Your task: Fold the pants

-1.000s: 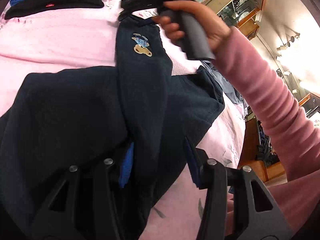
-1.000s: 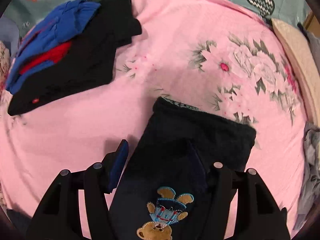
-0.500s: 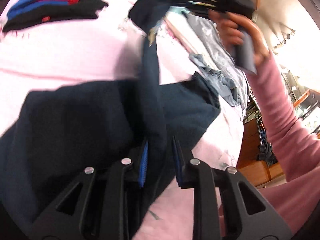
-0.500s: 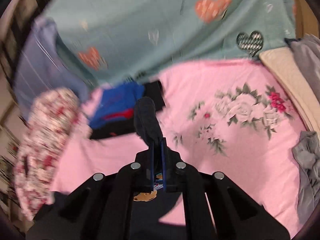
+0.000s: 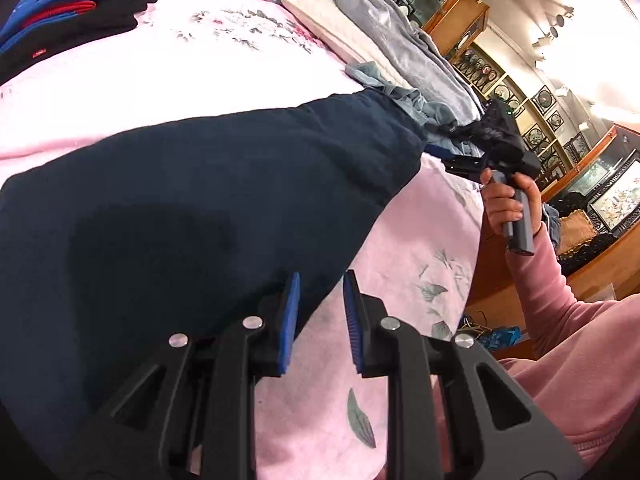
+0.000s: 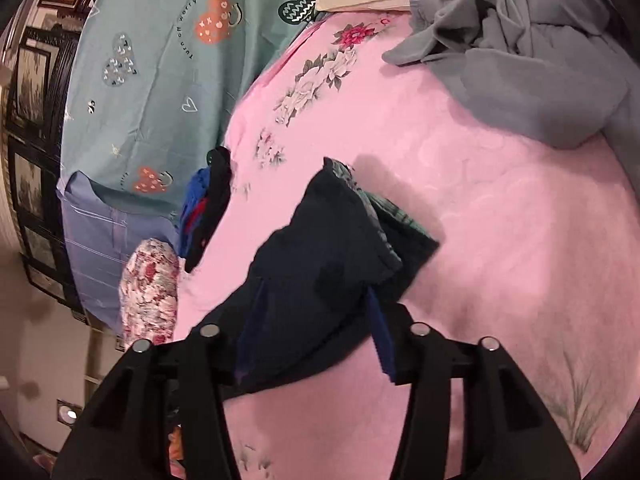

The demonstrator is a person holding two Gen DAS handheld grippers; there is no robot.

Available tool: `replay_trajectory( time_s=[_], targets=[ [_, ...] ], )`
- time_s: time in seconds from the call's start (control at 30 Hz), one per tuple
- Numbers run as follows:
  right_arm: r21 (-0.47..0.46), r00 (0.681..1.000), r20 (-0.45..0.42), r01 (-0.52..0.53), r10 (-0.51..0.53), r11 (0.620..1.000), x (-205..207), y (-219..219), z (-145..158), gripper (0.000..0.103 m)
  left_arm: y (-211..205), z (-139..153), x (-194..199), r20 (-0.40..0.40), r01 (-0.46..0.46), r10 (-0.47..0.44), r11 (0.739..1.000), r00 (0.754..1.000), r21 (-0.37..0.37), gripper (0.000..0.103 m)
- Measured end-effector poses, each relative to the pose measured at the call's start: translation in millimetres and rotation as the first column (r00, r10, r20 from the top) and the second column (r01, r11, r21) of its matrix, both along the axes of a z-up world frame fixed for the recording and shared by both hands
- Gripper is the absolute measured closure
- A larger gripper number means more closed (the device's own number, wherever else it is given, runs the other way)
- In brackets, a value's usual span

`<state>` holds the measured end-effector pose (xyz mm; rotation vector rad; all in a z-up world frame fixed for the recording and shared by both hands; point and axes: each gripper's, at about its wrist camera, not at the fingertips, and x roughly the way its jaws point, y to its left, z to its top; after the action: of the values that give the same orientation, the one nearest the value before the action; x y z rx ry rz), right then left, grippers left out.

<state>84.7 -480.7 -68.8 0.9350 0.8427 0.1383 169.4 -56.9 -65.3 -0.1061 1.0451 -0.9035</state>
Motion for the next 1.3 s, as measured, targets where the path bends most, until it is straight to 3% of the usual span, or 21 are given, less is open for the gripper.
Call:
replay_trajectory(
  time_s=[0.1,0.13,0.17,0.2,0.23,0.33,0.4,0.47,0.53,0.63,0.7,0.87,0.9,0.93,0.97,1.03,1.1,1.17,1.23,1.3],
  targets=[
    [-0.024,0.999,-0.044,-0.009,0.008,1.000,18,-1,-1,0.052,-2,-1,2,0.005,-0.020,0.020,1.000,1.000,-0.011,0.080],
    [-0.049,0.999,-0.052,-0.009,0.006,0.999,25,0,-1,0.063,-3,-2,3,0.004,-0.026,0.026,1.000,1.000,-0.014,0.079],
    [-0.096,0.998,-0.056,-0.024,0.018,0.995,34,3,2,0.082,-3,-4,4,0.001,-0.034,0.034,0.999,0.999,-0.020,0.078],
    [-0.144,0.998,-0.042,-0.044,0.038,0.989,39,6,9,0.090,-2,-5,3,-0.002,-0.038,0.038,0.999,0.999,-0.024,0.078],
    [-0.175,0.998,-0.018,-0.054,0.052,0.983,36,4,17,0.091,-1,-7,2,-0.005,-0.043,0.043,0.999,0.999,-0.031,0.078],
    [-0.183,0.996,0.068,-0.043,0.057,0.982,27,-3,37,0.092,5,-8,2,-0.014,-0.061,0.060,0.997,0.998,-0.057,0.078],
    [-0.187,0.998,0.015,-0.057,0.061,0.981,22,-5,28,0.088,9,-8,0,-0.009,-0.070,0.069,0.995,0.998,-0.066,0.077],
    [-0.270,0.995,-0.096,-0.048,0.022,0.962,13,-7,14,0.068,10,-8,0,-0.007,-0.070,0.069,0.995,0.998,-0.073,0.068],
    [-0.316,0.991,-0.134,-0.019,-0.025,0.948,-3,-12,12,0.062,9,-7,-1,0.006,-0.064,0.065,0.995,0.998,-0.075,0.062],
    [-0.226,0.993,-0.099,0.033,-0.057,0.973,-20,-23,12,0.051,6,-6,-1,0.012,-0.047,0.048,0.996,0.999,-0.079,0.056],
    [-0.198,0.990,-0.135,0.021,-0.049,0.980,-16,-24,7,0.051,5,-7,0,0.010,-0.032,0.033,0.996,0.999,-0.088,0.053],
    [-0.325,0.988,-0.155,-0.037,-0.015,0.945,14,-3,1,0.049,7,-8,2,-0.003,-0.032,0.032,0.993,0.999,-0.112,0.051],
    [-0.372,0.987,-0.157,-0.044,-0.016,0.927,17,2,3,0.051,8,-8,1,-0.003,-0.035,0.035,0.993,0.999,-0.116,0.051],
    [-0.466,0.985,-0.173,-0.072,-0.011,0.882,24,15,4,0.056,10,-8,0,-0.003,-0.041,0.041,0.992,0.999,-0.124,0.051],
    [-0.528,0.984,-0.179,-0.085,-0.013,0.845,26,23,5,0.083,12,-7,1,-0.003,-0.054,0.054,0.990,0.999,-0.131,0.048],
    [-0.547,0.985,-0.158,-0.143,0.067,0.825,31,37,10,0.088,16,-7,1,-0.005,-0.071,0.072,0.987,0.997,-0.143,0.046],
    [-0.652,0.981,-0.162,-0.187,0.106,0.735,33,55,20,0.090,18,-7,2,-0.013,-0.081,0.080,0.984,0.997,-0.157,0.046],
    [-0.664,0.983,-0.106,-0.182,0.150,0.725,28,58,39,0.091,17,-8,3,-0.018,-0.086,0.084,0.985,0.996,-0.148,0.045],
    [-0.686,0.991,-0.002,-0.099,0.134,0.721,16,48,68,0.091,15,-7,3,-0.007,-0.086,0.086,0.987,0.996,-0.134,0.045],
    [-0.662,0.988,0.078,-0.047,0.131,0.748,1,34,87,0.092,11,-2,-2,0.032,-0.086,0.090,0.990,0.995,-0.109,0.045]
  ],
)
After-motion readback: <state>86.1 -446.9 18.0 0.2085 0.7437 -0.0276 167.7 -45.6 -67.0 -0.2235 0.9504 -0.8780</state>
